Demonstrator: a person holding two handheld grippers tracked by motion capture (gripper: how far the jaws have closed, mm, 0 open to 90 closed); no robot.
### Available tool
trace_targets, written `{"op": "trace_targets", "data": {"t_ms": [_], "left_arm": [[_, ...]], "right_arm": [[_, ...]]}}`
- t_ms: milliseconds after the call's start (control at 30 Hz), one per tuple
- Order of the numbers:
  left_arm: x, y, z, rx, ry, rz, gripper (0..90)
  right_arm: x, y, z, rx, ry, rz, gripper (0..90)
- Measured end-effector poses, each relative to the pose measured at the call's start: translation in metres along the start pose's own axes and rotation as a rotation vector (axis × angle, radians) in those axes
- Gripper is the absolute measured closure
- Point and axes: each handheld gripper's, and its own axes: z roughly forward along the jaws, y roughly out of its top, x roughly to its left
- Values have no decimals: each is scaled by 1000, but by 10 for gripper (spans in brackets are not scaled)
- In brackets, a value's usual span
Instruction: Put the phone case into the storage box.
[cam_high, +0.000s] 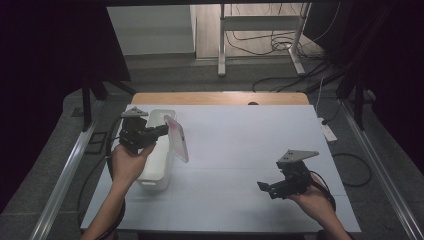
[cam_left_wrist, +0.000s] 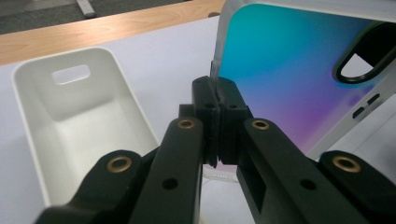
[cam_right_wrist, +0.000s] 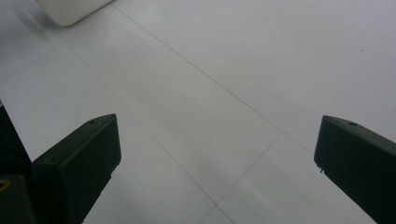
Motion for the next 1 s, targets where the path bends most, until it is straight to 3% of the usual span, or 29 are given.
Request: {"op": "trace_targets", "data": {"t_ms": [300, 1000], "left_arm": [[10, 3, -5, -6, 26, -12, 882], [39, 11, -18, -8, 98, -42, 882]], "right_arm": [[-6, -11, -8, -6, -23, 24, 5], [-30, -40, -38, -21, -140, 126, 0]]}}
